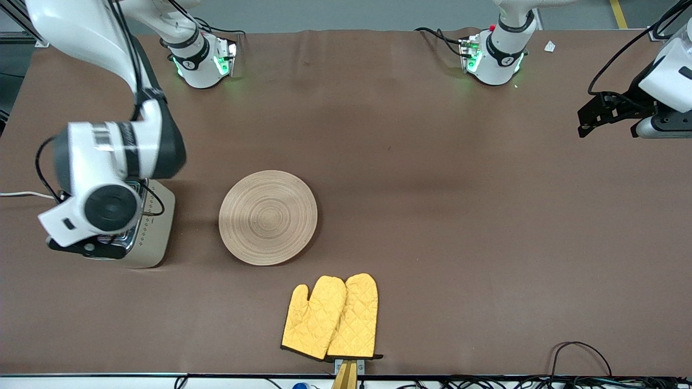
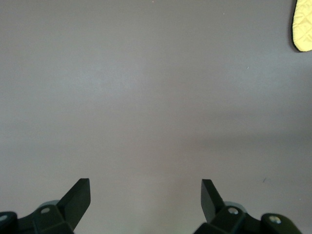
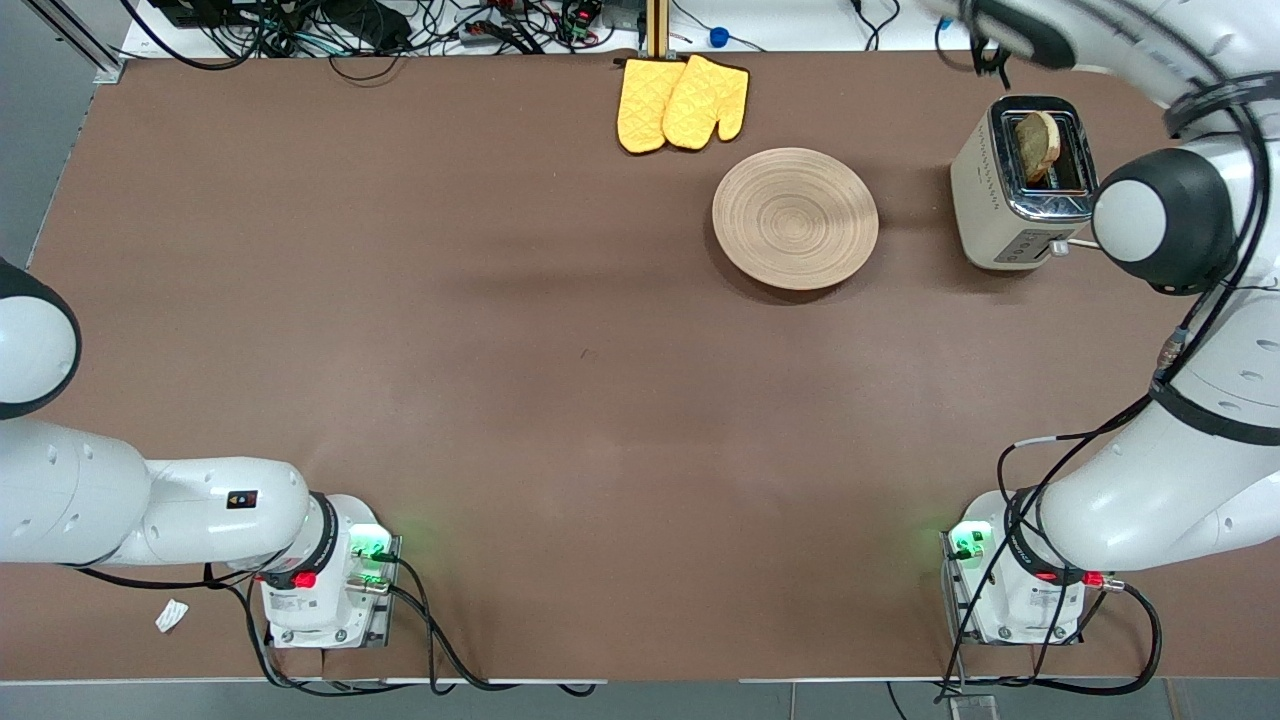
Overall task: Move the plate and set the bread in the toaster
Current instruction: 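Open the right gripper and withdraw it from the toaster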
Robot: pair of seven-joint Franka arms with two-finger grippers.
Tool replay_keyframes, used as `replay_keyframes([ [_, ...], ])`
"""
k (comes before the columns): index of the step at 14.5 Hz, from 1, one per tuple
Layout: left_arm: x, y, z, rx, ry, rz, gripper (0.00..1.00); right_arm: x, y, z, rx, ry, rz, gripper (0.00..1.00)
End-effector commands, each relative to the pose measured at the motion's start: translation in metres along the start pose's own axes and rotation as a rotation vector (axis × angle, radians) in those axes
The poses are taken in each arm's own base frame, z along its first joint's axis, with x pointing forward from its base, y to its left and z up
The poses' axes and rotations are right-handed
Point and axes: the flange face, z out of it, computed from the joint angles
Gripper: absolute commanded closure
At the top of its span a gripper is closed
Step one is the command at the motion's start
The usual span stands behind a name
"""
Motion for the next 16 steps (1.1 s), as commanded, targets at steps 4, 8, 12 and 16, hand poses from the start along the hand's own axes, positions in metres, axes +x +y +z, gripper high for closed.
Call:
replay_keyframes([
  [4,0.002,-0.003,-0.006,0.011,0.001,0.016,0.00,-0.041,0.140,-0.060,0.508,0.020,0.095,0.00],
  [8,0.002,-0.003,-0.005,0.011,-0.001,0.016,0.00,-0.076,0.171,-0.045,0.533,0.093,-0.010,0.00],
  [12,0.002,-0.003,-0.005,0.011,-0.002,0.018,0.00,-0.087,0.180,-0.024,0.578,0.174,-0.128,0.00],
  [16,0.002,-0.004,-0.005,0.012,-0.001,0.018,0.00,-0.089,0.196,0.002,0.574,0.220,-0.181,0.00],
])
